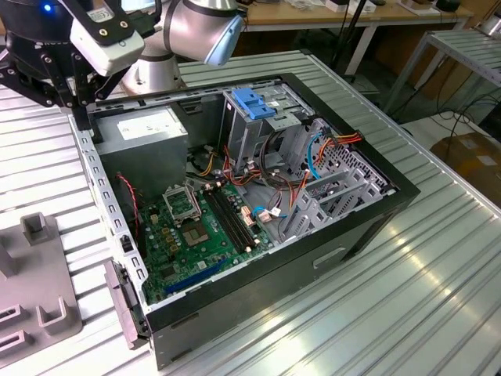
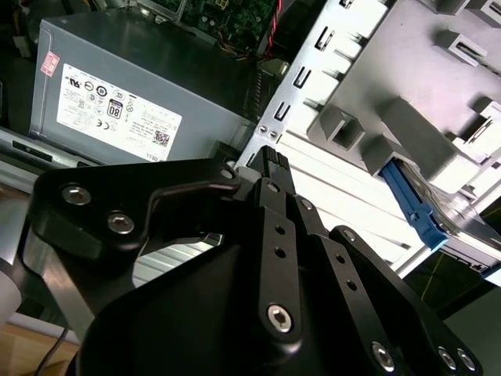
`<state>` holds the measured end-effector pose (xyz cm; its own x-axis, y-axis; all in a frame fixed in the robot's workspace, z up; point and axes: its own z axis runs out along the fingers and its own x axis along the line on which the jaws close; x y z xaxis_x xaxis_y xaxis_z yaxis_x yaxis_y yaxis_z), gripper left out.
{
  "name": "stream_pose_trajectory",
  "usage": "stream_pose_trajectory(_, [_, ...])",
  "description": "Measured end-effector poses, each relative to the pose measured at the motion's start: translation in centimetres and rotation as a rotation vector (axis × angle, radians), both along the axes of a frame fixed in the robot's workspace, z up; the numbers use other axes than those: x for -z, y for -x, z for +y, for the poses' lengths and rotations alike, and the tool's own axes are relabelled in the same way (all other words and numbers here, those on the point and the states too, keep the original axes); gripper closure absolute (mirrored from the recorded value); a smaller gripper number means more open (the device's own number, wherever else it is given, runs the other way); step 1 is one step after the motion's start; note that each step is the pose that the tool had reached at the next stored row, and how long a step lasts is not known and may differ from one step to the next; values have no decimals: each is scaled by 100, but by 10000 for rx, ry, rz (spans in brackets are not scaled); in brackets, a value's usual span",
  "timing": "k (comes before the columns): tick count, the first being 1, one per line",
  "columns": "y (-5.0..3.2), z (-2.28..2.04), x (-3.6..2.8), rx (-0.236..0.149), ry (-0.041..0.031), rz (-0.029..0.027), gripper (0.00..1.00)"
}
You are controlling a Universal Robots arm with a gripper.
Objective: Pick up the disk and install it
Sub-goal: 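Reach for the disk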
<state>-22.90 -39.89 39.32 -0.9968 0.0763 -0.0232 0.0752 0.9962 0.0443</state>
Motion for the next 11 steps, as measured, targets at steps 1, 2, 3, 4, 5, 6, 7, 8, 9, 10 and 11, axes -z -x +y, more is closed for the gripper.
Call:
stream_pose_trajectory(1, [13, 0, 0, -1, 0, 0, 90])
stream_pose_trajectory(2, [39, 0, 0, -1, 0, 1, 90])
stream_pose_trajectory(3, [59, 0, 0, -1, 0, 0, 90])
stream_pose_trajectory(4, [84, 0, 0, -1, 0, 0, 90])
stream_pose_trajectory(5, [130, 0, 0, 0, -1, 0, 90])
stream_pose_trajectory(6, [180, 0, 0, 0, -2, 0, 90])
stream_pose_trajectory(7, [216, 0, 0, 0, -3, -1, 90])
stream_pose_trajectory(8, [241, 0, 0, -1, -4, -1, 90])
stream_pose_trajectory(9, [279, 0, 0, -1, -3, 0, 90])
stream_pose_trajectory(10, [321, 0, 0, 0, -2, 0, 90])
stream_pose_trajectory(11, [354, 0, 0, 0, -3, 0, 90])
